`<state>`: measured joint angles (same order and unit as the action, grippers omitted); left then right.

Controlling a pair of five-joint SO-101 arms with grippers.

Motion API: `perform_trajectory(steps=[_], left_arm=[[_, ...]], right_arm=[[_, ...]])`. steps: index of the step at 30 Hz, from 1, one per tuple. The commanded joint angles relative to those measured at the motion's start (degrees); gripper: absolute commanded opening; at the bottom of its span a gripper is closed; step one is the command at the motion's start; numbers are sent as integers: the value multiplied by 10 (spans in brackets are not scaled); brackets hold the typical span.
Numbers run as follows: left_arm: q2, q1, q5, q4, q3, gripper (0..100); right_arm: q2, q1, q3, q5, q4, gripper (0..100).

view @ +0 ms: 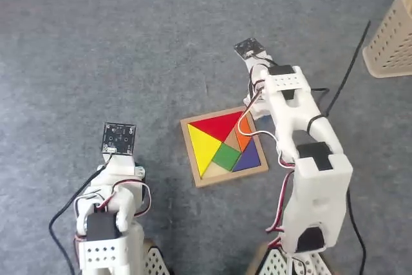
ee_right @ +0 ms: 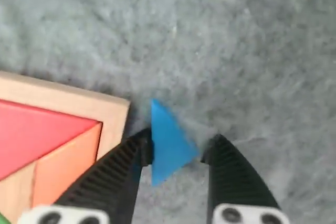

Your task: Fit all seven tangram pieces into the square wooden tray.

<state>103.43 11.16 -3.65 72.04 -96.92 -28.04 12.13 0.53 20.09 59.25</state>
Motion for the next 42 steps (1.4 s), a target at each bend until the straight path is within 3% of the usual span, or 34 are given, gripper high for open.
perform_trajectory(steps=[1, 7, 18, 28, 42], left_arm=[[11, 0, -3, 4, 4, 12], [11, 0, -3, 4, 4, 12], [11, 0, -3, 4, 4, 12], [11, 0, -3, 4, 4, 12], [11, 0, -3, 4, 4, 12]], right_arm=[[52, -27, -12, -11, 39, 122], [217, -3, 119, -5, 14, 122], [518, 165, 363, 113, -6, 121], [446, 302, 383, 155, -2, 121], [347, 310, 376, 219, -32, 126]])
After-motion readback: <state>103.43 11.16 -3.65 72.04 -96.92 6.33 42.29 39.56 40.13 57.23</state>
